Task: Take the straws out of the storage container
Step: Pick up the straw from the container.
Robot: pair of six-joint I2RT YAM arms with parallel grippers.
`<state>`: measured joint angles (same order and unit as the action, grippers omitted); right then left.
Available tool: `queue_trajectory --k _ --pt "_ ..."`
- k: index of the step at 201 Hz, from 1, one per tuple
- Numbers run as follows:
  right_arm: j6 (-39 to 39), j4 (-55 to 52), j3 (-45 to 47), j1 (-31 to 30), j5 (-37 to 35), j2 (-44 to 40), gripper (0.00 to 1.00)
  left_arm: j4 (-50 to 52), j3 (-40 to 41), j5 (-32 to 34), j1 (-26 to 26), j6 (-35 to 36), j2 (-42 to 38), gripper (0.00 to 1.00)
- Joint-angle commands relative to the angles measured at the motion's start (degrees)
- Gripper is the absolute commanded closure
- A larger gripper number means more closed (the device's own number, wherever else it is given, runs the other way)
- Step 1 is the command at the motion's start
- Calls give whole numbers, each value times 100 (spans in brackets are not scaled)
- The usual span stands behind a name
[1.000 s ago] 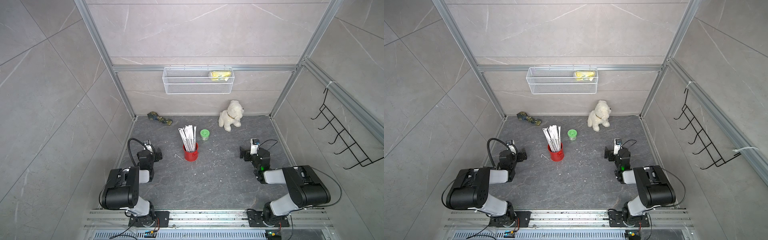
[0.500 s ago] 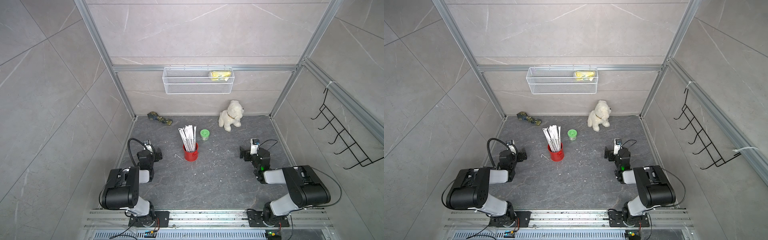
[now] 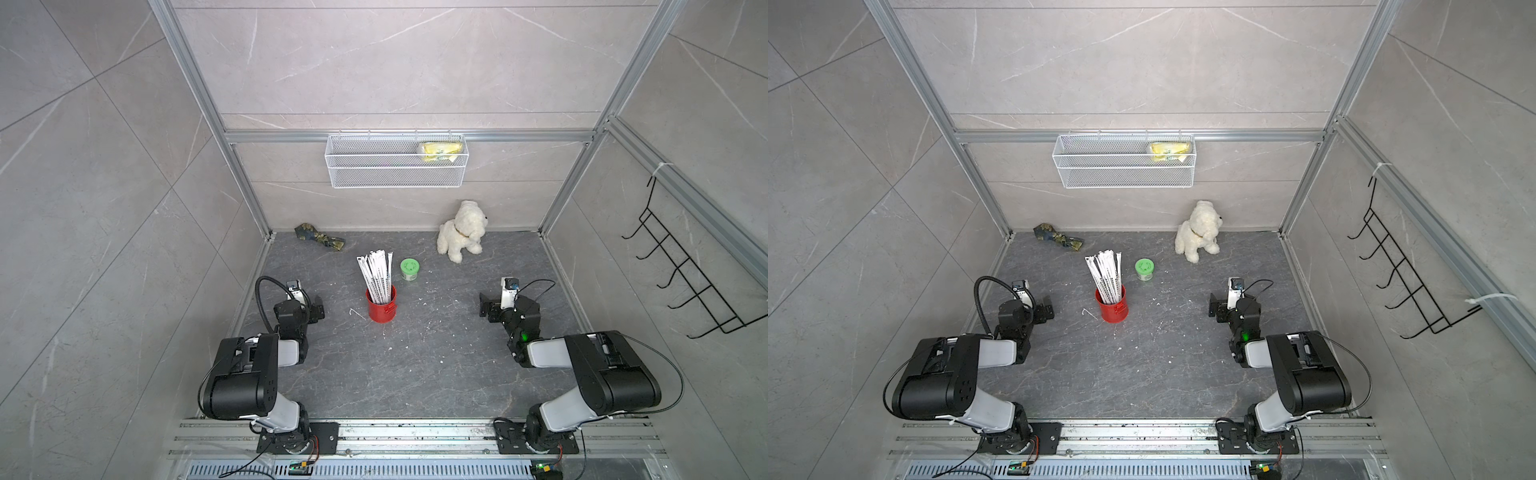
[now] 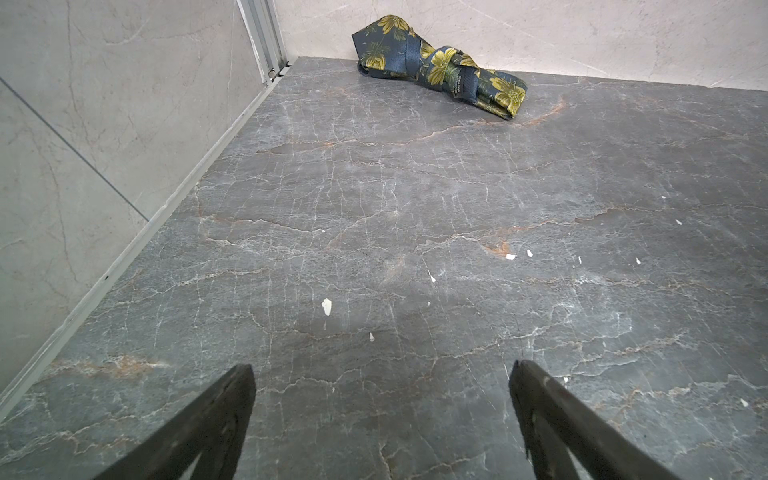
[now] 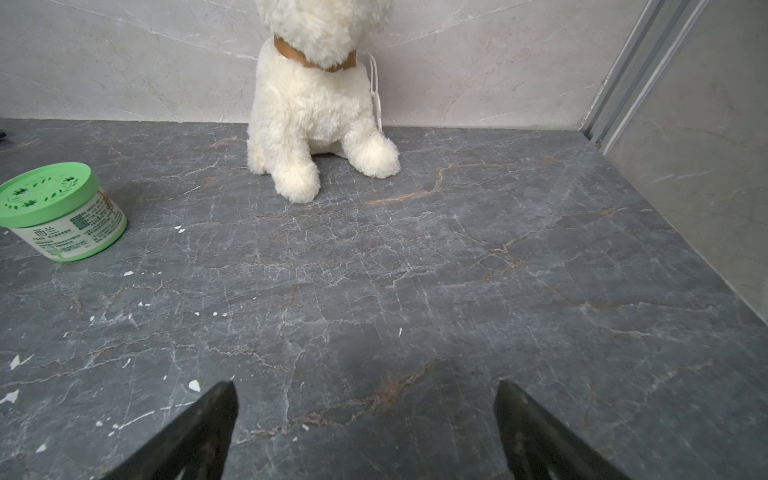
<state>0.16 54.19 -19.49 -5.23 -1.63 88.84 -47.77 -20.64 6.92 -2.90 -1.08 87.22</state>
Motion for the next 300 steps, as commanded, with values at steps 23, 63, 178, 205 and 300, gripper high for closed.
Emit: queue_trajectory --k 23,63,178,205,300 --pt "18 -816 -211 -23 -215 -638 0 2224 -892 442 26 -337 -1145 0" --pt "617 -3367 -1390 -27 -595 -1303 0 4680 -2367 962 30 -1858 -2138 0" --pt "2987 -9779 -4684 -544 -1318 -1256 0 7633 -3602 -624 -55 -2442 -3513 0" --pt "2830 -10402 -5046 -1224 -2103 -1402 0 7970 -3753 -500 26 -2512 -3231 0" --pt "2279 -9697 -5034 -3086 -2070 -1978 0 8629 -3944 -332 705 -2355 -2452 0"
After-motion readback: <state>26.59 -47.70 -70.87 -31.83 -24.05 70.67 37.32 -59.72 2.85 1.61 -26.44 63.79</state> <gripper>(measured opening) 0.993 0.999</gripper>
